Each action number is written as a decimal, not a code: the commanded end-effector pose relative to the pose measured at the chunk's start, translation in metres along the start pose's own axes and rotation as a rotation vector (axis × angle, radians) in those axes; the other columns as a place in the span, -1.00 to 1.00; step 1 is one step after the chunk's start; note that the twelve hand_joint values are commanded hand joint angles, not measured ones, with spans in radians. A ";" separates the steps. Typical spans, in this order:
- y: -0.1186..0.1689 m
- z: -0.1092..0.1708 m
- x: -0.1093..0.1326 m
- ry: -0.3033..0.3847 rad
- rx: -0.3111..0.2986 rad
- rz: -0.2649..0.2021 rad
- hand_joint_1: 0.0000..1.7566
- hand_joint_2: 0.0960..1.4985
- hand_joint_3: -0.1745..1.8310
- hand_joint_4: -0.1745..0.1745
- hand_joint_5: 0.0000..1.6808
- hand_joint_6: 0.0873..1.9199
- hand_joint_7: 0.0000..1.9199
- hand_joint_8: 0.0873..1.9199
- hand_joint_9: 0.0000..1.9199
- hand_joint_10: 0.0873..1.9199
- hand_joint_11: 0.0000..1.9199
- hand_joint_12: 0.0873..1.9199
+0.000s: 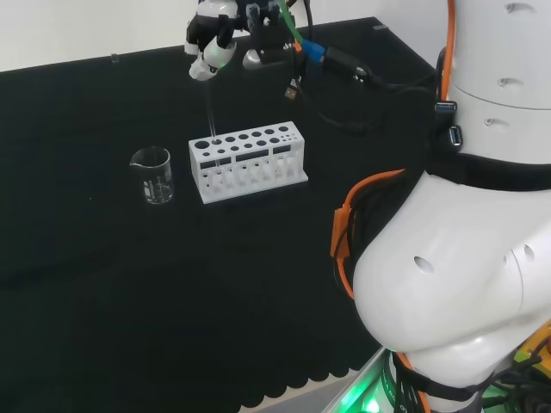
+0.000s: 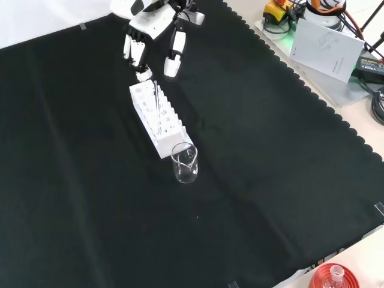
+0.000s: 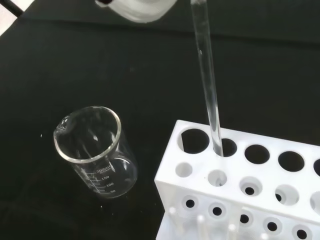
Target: Take the glass rod from the white test tube rack.
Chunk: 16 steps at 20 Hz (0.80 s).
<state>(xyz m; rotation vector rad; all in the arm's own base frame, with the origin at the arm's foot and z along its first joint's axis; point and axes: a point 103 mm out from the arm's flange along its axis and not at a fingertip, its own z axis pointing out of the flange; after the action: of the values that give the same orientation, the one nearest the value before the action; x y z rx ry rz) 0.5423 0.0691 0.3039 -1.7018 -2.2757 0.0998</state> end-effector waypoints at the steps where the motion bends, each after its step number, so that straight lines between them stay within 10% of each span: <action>1: 0.001 0.000 -0.012 -0.019 0.028 0.010 0.11 0.18 -1.00 -0.88 -0.50 -0.23 -0.19 -0.33 -0.10 -0.41 -0.33 0.25; 16: 0.009 0.004 -0.038 -0.028 0.064 0.022 0.04 0.15 -1.00 -0.91 -0.54 -0.25 -0.25 -0.30 -0.17 -0.36 -0.39 0.27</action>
<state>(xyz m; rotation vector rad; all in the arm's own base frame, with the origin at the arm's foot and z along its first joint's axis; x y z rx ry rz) 0.5593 0.0433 0.2950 -1.7037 -2.2640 0.1955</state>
